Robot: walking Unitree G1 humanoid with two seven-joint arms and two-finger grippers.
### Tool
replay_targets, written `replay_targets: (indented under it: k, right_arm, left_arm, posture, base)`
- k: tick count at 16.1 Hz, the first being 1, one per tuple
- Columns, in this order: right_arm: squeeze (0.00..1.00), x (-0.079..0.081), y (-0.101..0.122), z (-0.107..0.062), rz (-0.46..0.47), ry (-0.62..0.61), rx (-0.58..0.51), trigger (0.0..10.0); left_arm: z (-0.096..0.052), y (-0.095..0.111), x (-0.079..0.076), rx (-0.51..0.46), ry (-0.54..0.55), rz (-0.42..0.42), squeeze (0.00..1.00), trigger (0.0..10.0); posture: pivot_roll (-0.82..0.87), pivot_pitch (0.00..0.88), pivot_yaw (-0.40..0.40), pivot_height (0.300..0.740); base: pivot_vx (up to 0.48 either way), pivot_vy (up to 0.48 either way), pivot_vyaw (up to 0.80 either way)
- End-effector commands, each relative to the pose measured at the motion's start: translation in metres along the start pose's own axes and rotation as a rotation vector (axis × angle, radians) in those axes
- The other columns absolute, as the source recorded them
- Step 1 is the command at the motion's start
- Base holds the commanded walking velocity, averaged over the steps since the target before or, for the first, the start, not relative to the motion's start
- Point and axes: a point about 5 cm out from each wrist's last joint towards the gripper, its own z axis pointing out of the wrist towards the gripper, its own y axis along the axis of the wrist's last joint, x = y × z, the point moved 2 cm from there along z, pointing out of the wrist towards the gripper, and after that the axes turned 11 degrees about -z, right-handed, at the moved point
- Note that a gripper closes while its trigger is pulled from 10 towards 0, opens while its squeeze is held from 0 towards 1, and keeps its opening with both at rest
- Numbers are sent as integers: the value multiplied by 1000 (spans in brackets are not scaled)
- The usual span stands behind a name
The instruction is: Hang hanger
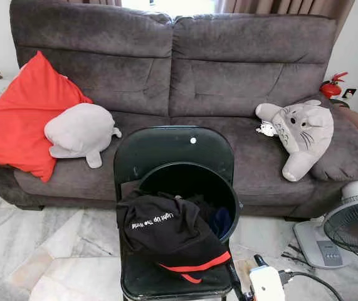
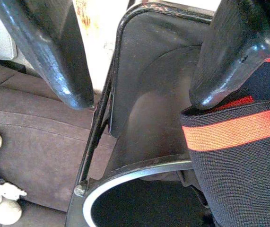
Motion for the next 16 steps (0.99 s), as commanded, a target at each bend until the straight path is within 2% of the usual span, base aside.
replay_targets:
  k: [1,6,9,11,16]
  right_arm:
    - [0,-2,-4,2,5,5,22,10000]
    - [0,-5,2,6,5,1,-3,10000]
    - [0,-3,6,3,-20,7,-31,10000]
    - [0,-1,15,-2,-88,31,-81,10000]
    - [0,-6,22,-6,-115,20,-120,10000]
  left_arm:
    - [-1,-6,3,20,3,17,0,10000]
    - [-1,-6,3,22,5,22,0,10000]
    - [-1,-6,3,23,5,28,0,10000]
    - [-1,-5,3,22,2,36,0,10000]
    - [-1,-4,2,23,-1,46,0,10000]
  posture:
    - [-23,77,-24,740]
    - [-22,78,-23,740]
    - [-25,79,-22,740]
    - [-29,79,-22,740]
    - [-32,77,-22,740]
  base:
    - [0,0,0]
    - [0,0,0]
    - [0,0,0]
    - [0,0,0]
    - [0,0,0]
